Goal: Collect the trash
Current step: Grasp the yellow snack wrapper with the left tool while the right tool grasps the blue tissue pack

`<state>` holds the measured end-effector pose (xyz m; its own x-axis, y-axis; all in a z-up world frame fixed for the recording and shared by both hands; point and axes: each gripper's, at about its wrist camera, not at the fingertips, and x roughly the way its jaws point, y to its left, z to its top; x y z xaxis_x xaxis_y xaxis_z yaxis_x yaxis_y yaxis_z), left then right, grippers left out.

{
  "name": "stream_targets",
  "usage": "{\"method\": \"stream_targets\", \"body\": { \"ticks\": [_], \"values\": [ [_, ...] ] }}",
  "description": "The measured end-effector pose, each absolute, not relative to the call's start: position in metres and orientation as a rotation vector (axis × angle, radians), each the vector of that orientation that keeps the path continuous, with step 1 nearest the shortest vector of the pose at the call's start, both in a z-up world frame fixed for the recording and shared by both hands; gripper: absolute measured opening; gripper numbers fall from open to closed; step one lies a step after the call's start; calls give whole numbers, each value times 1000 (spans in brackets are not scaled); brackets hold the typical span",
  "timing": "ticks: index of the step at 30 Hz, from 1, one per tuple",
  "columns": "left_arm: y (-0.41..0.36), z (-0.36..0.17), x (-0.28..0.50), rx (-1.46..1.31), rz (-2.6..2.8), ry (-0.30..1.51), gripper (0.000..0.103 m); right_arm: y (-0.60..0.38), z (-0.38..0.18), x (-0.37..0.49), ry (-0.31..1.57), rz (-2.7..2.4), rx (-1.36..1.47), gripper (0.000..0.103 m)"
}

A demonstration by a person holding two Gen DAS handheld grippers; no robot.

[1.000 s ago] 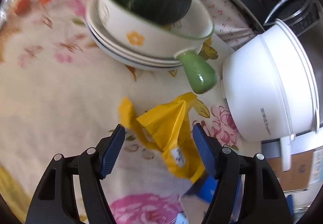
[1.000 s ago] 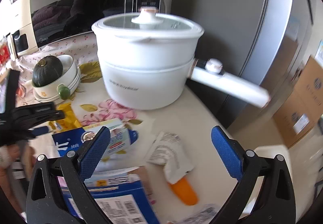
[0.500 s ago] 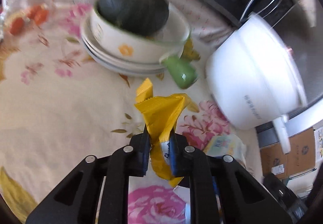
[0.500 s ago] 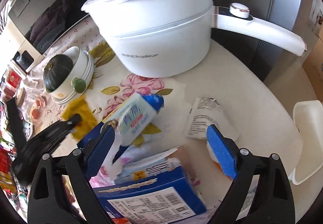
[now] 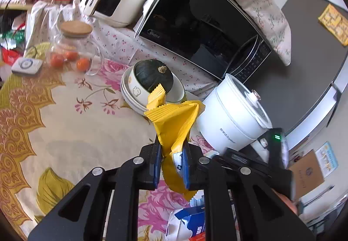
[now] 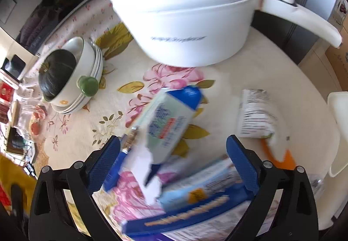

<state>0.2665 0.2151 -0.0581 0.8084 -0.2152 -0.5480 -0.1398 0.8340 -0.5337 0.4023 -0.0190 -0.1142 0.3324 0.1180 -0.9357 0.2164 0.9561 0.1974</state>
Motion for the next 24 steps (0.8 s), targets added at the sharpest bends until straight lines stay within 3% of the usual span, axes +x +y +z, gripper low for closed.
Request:
{"method": "stream_targets", "body": {
  "ticks": [5,10,12,14,17,24],
  "values": [
    [232,-64,270,-619,-31,646,16,4,-134,415,1288,-107,287,93],
    [237,-68,274,-636,-44,666,16,12,-147,418,1328,-101,306,85],
    [238,-69,274,-646,-52,670,16,15,-153,419,1347,-90,319,79],
    [238,-69,273,-650,-53,671,16,18,-161,418,1365,-83,329,62],
    [239,-71,273,-652,-52,678,16,18,-159,412,1340,-77,331,48],
    [240,-75,271,-665,-54,694,16,20,-141,400,1266,-51,313,33]
  ]
}}
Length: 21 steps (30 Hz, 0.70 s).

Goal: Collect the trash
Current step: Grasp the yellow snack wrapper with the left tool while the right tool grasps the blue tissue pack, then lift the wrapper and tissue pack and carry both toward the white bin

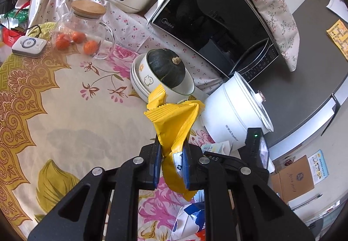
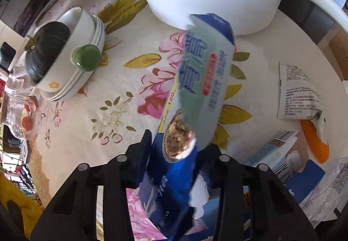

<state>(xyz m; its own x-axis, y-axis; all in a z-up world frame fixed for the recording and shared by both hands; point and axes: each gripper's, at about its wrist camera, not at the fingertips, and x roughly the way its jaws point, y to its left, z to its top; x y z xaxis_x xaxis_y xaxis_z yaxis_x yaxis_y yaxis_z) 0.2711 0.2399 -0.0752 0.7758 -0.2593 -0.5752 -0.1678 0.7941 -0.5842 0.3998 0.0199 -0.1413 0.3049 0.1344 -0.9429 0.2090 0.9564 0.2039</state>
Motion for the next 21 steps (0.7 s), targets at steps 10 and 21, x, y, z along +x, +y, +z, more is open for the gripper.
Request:
{"method": "stream_targets", "body": {
  "ticks": [10,21],
  "values": [
    [224,-64,265,-605,-40,656,16,16,-86,363,1030,25,199,18],
    [178,-24,231,-413,15,490,16,-6,-25,305,707,33,38,17]
  ]
}}
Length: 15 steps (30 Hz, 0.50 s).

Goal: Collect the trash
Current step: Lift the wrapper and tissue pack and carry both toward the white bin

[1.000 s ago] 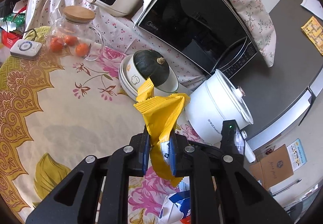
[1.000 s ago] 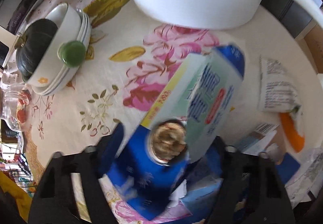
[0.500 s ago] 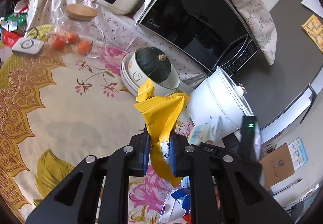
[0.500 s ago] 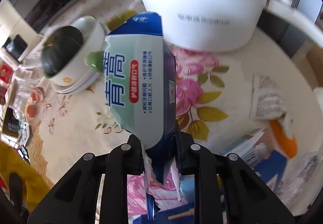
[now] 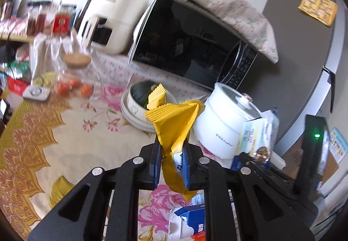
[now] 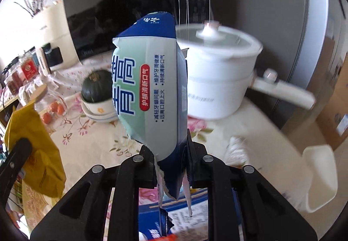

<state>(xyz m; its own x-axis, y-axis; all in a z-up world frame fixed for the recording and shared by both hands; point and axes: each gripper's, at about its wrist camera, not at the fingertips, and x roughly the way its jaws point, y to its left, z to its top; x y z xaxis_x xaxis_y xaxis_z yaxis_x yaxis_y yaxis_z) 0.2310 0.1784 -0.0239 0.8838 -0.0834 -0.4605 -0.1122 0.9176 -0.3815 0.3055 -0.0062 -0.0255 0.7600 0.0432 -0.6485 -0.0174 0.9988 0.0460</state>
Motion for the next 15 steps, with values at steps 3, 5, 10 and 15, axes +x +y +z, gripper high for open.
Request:
{"method": "stream_targets", "body": {
  "ticks": [3,5,10,15],
  "values": [
    [162,-13,222,-350,34,447,16,-14,-14,290,634,34,20,17],
    [153,-7,216,-320,41,425,16,-20,-9,281,602,33,15,17],
    [123,-2,202,-277,30,392,16,-42,2,260,544,31,16,17],
    [95,-1,188,-261,13,368,16,-65,11,237,479,5,-1,17]
  ]
}}
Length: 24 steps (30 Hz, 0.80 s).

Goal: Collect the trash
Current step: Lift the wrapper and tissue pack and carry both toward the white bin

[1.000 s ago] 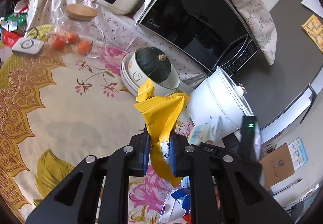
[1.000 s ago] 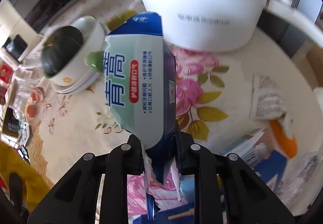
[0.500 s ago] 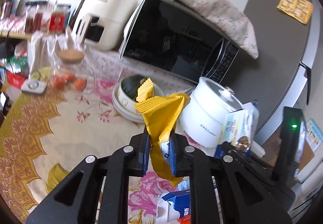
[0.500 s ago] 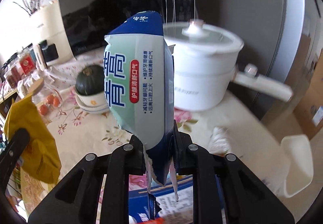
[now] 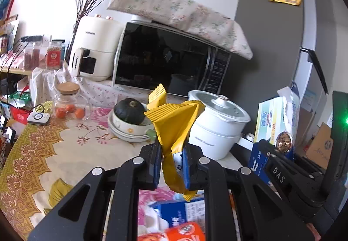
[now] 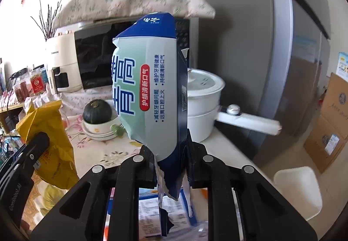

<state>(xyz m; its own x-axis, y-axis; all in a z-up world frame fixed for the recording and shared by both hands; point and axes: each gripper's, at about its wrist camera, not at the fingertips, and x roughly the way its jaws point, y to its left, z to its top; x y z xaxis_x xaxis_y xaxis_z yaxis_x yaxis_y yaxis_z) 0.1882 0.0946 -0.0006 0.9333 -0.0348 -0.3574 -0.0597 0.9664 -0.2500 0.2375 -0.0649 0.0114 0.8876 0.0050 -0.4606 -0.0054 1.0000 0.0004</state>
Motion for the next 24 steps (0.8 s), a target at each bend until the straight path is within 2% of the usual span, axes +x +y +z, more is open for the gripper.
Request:
{"method": "stream_targets", "body": {
  "ticks": [9,24],
  "values": [
    [30,8,178,-240,-83,365,16,-136,27,204,403,-93,-3,17],
    [-100,15,184,-218,-305,434,16,-263,23,171,415,-281,28,18]
  ]
}}
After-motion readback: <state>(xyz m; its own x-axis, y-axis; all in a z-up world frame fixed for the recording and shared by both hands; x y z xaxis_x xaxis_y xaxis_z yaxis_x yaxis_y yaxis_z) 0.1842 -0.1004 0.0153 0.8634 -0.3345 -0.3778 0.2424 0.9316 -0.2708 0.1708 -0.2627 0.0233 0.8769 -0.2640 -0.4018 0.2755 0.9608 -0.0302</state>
